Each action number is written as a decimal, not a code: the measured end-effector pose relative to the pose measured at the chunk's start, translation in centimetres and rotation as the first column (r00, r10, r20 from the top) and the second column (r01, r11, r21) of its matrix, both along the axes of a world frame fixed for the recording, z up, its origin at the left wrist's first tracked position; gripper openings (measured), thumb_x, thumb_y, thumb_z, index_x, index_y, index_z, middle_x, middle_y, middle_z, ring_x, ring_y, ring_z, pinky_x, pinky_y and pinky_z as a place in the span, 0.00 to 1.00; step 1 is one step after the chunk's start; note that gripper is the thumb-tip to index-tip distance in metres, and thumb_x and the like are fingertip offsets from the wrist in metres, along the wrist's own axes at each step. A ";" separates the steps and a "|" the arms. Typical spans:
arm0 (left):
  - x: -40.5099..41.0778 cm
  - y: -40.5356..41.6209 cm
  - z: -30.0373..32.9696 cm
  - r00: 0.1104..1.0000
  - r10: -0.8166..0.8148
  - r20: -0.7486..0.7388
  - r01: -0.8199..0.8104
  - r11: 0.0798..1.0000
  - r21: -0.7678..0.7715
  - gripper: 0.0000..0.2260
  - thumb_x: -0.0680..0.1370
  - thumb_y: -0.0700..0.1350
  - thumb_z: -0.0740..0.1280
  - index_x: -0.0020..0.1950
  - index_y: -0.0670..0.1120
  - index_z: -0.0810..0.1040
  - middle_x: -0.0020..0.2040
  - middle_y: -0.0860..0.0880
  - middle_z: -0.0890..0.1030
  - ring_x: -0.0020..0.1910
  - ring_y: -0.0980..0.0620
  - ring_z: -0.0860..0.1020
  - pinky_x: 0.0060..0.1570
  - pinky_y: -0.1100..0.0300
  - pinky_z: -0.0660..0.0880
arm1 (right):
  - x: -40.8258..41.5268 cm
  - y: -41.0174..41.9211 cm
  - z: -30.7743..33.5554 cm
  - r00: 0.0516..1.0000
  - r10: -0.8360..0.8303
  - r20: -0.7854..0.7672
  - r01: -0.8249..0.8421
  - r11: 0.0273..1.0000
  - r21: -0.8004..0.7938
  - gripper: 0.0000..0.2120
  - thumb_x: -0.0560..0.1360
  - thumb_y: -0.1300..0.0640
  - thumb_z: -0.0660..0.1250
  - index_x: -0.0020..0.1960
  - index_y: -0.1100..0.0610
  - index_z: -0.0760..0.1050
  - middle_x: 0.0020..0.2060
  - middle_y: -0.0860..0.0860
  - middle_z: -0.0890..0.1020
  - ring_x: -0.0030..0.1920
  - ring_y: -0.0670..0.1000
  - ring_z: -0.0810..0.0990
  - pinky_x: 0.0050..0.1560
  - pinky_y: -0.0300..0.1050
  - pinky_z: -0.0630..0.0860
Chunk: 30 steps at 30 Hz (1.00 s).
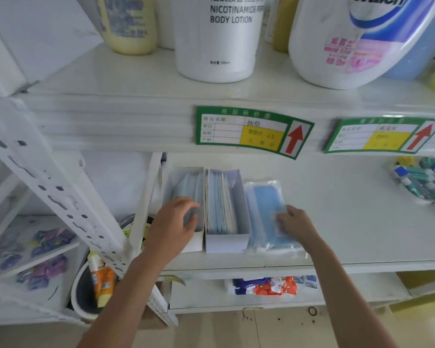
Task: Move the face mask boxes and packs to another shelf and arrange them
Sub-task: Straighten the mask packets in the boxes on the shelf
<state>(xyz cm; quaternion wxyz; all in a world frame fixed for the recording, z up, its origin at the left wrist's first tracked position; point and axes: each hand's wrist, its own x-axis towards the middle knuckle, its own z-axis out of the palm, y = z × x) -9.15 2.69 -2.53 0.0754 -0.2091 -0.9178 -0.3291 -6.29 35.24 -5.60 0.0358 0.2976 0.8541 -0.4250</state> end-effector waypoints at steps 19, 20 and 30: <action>-0.1 1.8 0.0 0.987 -0.118 -0.106 0.115 0.993 -0.031 0.12 0.82 0.45 0.64 0.64 0.50 0.80 0.68 0.51 0.75 0.67 0.51 0.73 0.64 0.54 0.71 | -1.2 -5.9 4.0 0.904 0.219 -0.366 -0.100 0.943 0.317 0.14 0.81 0.52 0.63 0.65 0.54 0.78 0.57 0.54 0.81 0.56 0.57 0.80 0.59 0.54 0.77; 0.1 2.7 0.1 0.981 -0.164 -0.104 0.158 0.985 -0.069 0.13 0.82 0.46 0.64 0.66 0.50 0.79 0.68 0.51 0.76 0.68 0.51 0.72 0.67 0.53 0.68 | -1.3 -7.3 4.7 0.872 0.313 -0.376 -0.181 0.920 0.347 0.12 0.80 0.52 0.64 0.60 0.53 0.80 0.53 0.53 0.83 0.52 0.56 0.81 0.55 0.53 0.78; 0.7 2.8 -1.5 0.978 -0.194 -0.072 0.183 0.973 -0.137 0.13 0.83 0.48 0.61 0.64 0.47 0.80 0.67 0.51 0.78 0.71 0.54 0.70 0.69 0.61 0.64 | -0.8 -11.2 3.5 0.871 0.490 0.044 -0.377 0.608 0.699 0.29 0.80 0.31 0.49 0.69 0.49 0.67 0.48 0.48 0.86 0.52 0.56 0.77 0.55 0.54 0.68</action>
